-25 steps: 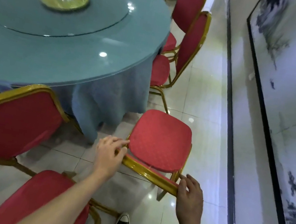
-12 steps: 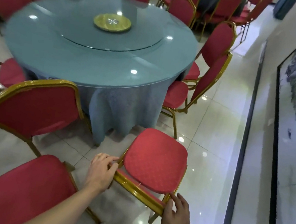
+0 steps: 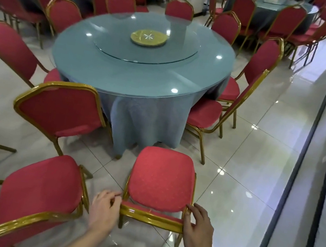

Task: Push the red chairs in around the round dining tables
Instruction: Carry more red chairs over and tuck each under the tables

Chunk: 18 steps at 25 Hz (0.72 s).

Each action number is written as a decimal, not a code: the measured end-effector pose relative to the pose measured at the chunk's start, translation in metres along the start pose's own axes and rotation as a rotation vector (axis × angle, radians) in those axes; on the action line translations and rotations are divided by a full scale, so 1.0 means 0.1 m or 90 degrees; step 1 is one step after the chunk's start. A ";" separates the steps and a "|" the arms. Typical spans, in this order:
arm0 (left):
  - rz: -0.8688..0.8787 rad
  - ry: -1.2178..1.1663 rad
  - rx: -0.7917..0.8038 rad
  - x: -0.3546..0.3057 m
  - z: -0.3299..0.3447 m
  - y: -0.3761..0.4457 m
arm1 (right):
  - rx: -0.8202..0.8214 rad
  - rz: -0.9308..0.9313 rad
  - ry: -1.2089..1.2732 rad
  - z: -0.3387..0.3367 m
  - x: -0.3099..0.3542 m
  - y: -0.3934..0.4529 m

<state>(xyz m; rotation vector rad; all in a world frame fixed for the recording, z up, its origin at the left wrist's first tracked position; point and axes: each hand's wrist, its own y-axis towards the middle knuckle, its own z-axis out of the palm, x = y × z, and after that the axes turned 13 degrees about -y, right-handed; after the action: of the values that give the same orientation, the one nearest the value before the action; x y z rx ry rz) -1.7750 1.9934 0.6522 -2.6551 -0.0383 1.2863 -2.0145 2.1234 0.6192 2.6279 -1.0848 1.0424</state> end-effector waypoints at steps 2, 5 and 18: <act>-0.035 0.012 -0.025 -0.10 0.14 -0.10 | 0.021 -0.036 -0.032 -0.13 -0.07 0.23; -0.069 0.030 -0.032 -0.25 0.29 -0.11 | 0.035 -0.066 -0.055 -0.28 -0.11 0.57; 0.011 0.076 0.007 -0.72 1.03 0.83 | 0.030 0.035 0.033 -0.53 -0.02 1.99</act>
<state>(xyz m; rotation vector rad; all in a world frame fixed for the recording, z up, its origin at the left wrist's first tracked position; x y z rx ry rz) -1.9056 1.9208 0.6307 -2.7231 0.0092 1.1277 -2.1765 1.9958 0.6291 2.6053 -1.1406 1.1537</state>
